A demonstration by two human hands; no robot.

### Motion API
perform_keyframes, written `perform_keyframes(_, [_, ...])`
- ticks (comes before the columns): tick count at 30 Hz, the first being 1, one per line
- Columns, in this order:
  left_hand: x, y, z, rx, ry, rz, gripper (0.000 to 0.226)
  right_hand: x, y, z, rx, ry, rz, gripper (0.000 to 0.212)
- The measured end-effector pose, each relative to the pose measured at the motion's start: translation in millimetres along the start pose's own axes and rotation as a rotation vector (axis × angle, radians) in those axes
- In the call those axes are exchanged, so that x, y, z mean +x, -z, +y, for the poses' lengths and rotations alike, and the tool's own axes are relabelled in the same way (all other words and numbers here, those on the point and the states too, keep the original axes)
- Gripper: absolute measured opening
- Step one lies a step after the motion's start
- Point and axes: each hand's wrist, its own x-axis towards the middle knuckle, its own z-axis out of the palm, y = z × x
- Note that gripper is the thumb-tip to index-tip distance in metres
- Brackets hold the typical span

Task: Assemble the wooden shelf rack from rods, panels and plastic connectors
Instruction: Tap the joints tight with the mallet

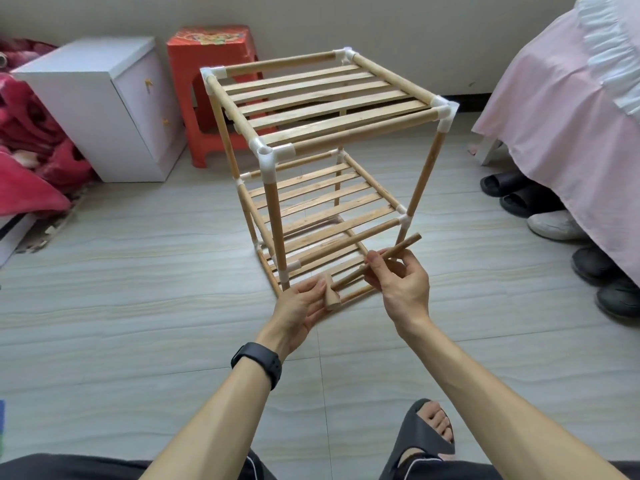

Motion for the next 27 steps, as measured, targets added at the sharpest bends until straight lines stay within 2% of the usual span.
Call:
perform_keyframes(4, [5, -3, -9, 0.125, -0.104, 0.029, 0.025, -2, 5, 10, -0.012, -0.002, 0.050, 0.028])
perform_keyframes(6, [8, -1, -13, 0.173, -0.134, 0.056, 0.018, -4, 10, 21, 0.025, -0.082, 0.082, 0.033])
perform_keyframes(8, [14, 6, -17, 0.259, -0.154, 0.083, 0.016, -3, 17, 34, 0.015, -0.175, 0.073, 0.030])
perform_keyframes(11, [23, 23, -23, 0.520, -0.162, 0.123, 0.020, 3, 30, 54, -0.107, -0.337, 0.010, 0.031])
perform_keyframes(13, [30, 37, -27, 0.717, -0.110, 0.166, 0.032, 6, 37, 66, -0.160, -0.408, 0.029, 0.030])
perform_keyframes(15, [35, 52, -30, 0.792, -0.036, 0.292, 0.041, 8, 43, 79, -0.380, -0.324, 0.037, 0.030])
perform_keyframes(17, [36, 62, -26, 0.800, -0.044, 0.490, 0.048, 9, 44, 89, -0.657, -0.142, -0.005, 0.036])
perform_keyframes(18, [37, 66, -23, 0.841, -0.095, 0.568, 0.055, 9, 44, 94, -0.741, -0.064, -0.010, 0.036])
perform_keyframes(20, [42, 70, -14, 0.953, -0.260, 0.613, 0.067, 8, 44, 115, -0.828, 0.033, -0.019, 0.033])
perform_keyframes(22, [48, 65, -6, 1.062, -0.420, 0.558, 0.056, -4, 49, 148, -0.953, 0.034, -0.099, 0.028])
perform_keyframes(24, [54, 61, -2, 1.139, -0.506, 0.511, 0.033, -22, 54, 179, -1.179, -0.029, -0.303, 0.027])
perform_keyframes(25, [55, 58, -2, 1.150, -0.517, 0.493, 0.024, -22, 55, 187, -1.213, -0.078, -0.319, 0.027])
perform_keyframes(27, [57, 57, -5, 1.133, -0.512, 0.483, 0.018, -4, 45, 186, -1.108, -0.128, -0.202, 0.026])
